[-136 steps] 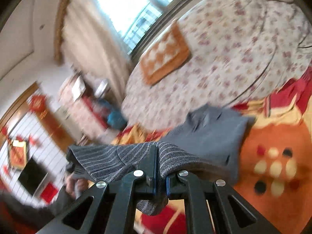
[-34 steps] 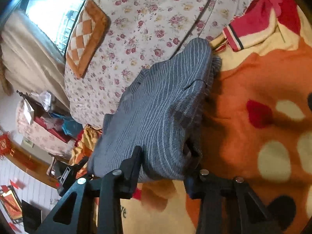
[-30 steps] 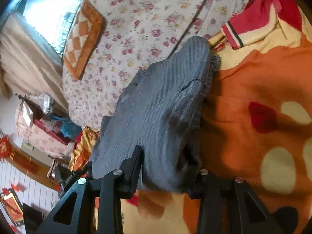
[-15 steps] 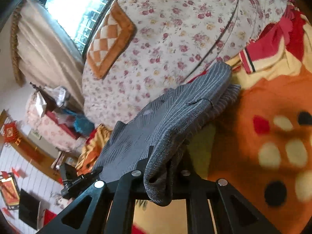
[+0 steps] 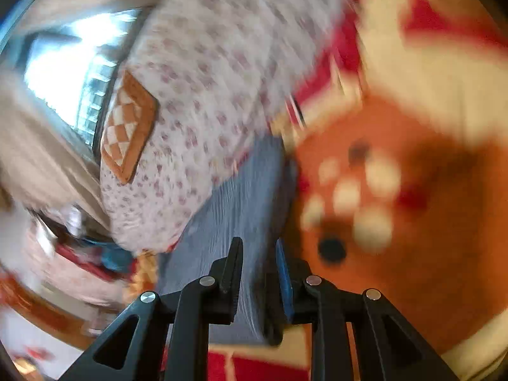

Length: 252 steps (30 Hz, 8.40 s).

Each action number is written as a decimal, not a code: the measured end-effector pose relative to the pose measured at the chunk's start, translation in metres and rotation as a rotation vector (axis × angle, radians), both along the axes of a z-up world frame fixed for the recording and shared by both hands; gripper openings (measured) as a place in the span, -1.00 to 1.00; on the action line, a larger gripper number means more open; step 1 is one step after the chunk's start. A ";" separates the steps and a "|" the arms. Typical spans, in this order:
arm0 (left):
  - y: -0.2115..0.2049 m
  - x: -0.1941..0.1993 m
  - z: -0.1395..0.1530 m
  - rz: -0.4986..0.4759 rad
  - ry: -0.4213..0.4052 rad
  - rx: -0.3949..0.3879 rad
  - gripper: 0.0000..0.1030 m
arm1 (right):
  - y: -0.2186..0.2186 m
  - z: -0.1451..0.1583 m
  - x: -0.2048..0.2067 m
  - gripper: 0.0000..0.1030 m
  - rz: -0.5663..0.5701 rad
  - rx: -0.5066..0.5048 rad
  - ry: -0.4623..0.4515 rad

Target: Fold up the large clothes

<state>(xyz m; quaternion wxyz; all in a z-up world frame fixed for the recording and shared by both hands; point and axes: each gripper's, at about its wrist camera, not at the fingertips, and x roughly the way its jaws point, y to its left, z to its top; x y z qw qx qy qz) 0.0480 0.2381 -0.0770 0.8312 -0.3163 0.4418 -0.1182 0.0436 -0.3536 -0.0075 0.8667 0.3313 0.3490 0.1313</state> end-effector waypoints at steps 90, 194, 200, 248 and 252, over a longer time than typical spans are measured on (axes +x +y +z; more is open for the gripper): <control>-0.373 0.121 0.087 -0.233 0.023 0.062 -0.69 | -0.064 -0.001 0.041 0.58 -0.119 -0.098 0.159; -0.274 -0.013 0.019 -0.423 -0.288 0.447 -0.35 | 0.099 0.019 0.143 -0.82 0.227 -0.369 0.058; -0.274 -0.013 0.019 -0.427 -0.297 0.441 -0.35 | 0.074 -0.049 0.185 -0.87 0.042 -0.460 0.240; -0.301 0.119 0.024 -0.549 -0.254 0.434 0.50 | 0.108 -0.065 0.196 0.71 0.349 -0.372 0.164; -0.301 0.119 0.024 -0.553 -0.257 0.434 0.50 | 0.099 -0.065 0.194 0.75 0.338 -0.288 0.159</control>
